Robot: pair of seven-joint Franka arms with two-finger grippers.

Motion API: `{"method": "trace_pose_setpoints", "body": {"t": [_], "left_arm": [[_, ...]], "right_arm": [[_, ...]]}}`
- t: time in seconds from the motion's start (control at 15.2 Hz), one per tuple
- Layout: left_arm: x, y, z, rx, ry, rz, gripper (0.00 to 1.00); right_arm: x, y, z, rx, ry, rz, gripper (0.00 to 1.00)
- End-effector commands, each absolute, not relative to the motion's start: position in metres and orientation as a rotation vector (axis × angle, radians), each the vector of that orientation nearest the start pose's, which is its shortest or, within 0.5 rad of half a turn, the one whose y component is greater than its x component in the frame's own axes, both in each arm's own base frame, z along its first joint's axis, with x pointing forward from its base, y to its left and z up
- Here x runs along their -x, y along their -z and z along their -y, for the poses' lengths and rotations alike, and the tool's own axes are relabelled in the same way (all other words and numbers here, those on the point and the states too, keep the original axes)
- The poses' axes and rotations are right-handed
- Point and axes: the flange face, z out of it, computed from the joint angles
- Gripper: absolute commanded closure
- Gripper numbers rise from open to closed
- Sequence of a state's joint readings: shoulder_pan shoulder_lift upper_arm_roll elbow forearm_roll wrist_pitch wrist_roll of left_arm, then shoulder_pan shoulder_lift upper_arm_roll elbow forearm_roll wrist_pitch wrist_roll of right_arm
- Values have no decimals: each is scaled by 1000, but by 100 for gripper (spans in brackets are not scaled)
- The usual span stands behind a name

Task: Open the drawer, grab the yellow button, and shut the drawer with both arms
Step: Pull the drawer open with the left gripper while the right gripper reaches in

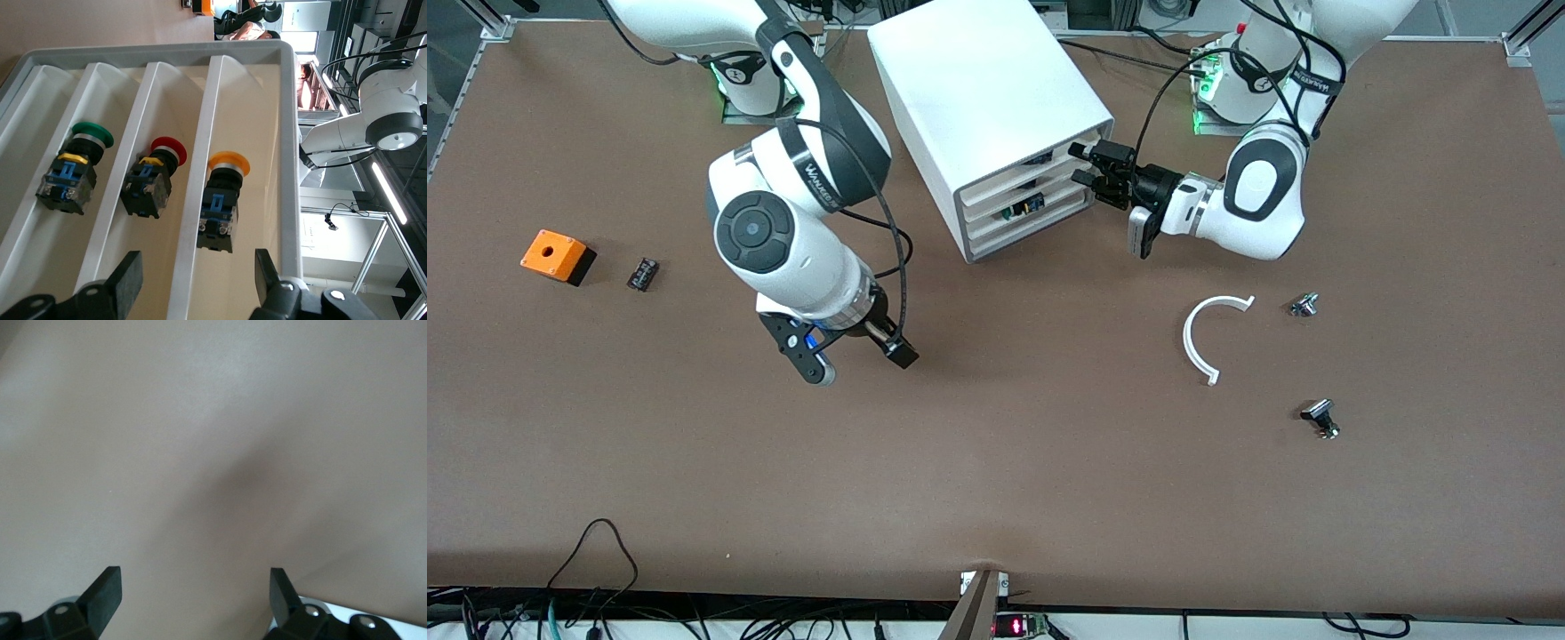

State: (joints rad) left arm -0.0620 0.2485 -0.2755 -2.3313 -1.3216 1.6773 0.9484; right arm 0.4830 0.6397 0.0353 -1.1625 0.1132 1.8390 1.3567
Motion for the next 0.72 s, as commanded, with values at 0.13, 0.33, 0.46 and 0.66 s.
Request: {"method": "trace_pose_setpoints", "body": {"t": [0.13, 0.33, 0.46, 0.66], "left_arm": [[-393, -236, 246, -1676, 369, 380, 41], [-387, -223, 252, -1652, 373, 401, 78], [-387, -223, 251, -1647, 375, 398, 100], [-392, -225, 247, -1649, 365, 386, 100]], "right_arm": [[-647, -431, -392, 2664, -123, -1367, 1], [-647, -436, -399, 2626, -125, -1399, 1], [-645, -438, -405, 2602, -139, -1413, 1], [-641, -443, -415, 2564, -144, -1432, 1]]}}
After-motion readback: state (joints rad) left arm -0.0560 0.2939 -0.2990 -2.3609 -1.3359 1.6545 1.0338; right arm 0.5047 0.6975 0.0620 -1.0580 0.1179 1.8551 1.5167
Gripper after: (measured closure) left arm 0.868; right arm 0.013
